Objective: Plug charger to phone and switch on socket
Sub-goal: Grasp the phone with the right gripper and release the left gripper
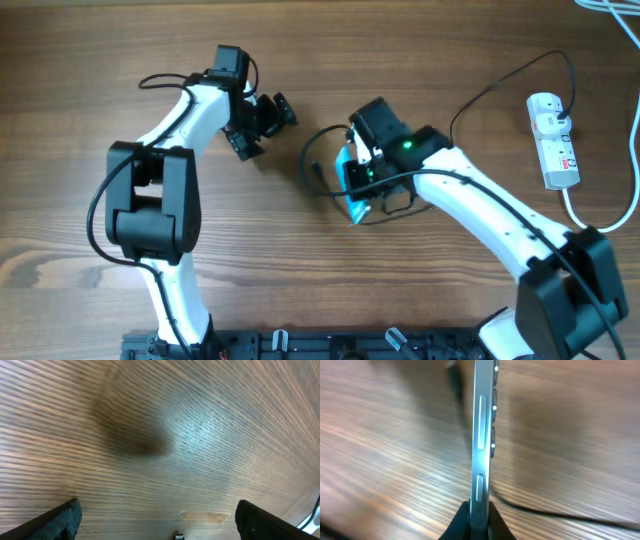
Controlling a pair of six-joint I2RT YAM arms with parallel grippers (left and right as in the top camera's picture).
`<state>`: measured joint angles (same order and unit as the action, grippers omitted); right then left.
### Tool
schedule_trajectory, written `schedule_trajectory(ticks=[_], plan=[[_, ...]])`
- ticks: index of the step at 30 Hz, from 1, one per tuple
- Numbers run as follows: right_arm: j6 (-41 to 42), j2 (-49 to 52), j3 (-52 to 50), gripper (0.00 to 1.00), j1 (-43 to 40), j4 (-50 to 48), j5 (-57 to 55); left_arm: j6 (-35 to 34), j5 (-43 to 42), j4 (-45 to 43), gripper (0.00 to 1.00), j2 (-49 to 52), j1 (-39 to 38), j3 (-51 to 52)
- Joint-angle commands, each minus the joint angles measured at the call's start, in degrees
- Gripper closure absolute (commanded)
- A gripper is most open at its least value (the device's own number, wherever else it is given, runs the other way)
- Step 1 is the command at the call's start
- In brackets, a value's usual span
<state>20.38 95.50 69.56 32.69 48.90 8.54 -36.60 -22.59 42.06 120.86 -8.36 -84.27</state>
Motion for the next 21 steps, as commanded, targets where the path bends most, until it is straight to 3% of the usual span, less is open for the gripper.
schedule_trajectory(ticks=[1, 7, 19, 20, 21], plan=[[-3.9, -0.3, 1.9, 0.96, -1.8, 2.5, -16.2, 0.1, 5.7, 0.3, 0.00, 5.2, 1.1, 2.7], [-8.5, 4.2, 1.8, 0.96, -5.9, -2.1, -18.4, 0.1, 5.7, 0.3, 0.00, 5.2, 1.1, 2.7], [-8.2, 9.2, -1.0, 0.95, -5.9, -5.9, -16.6, 0.1, 5.7, 0.3, 0.00, 5.2, 1.1, 2.7], [-8.2, 9.2, -1.7, 0.90, -5.9, -6.5, -16.6, 0.1, 5.7, 0.3, 0.00, 5.2, 1.1, 2.7], [-8.4, 9.2, -1.9, 0.78, -5.9, -6.9, -16.7, 0.1, 5.7, 0.3, 0.00, 5.2, 1.1, 2.7]])
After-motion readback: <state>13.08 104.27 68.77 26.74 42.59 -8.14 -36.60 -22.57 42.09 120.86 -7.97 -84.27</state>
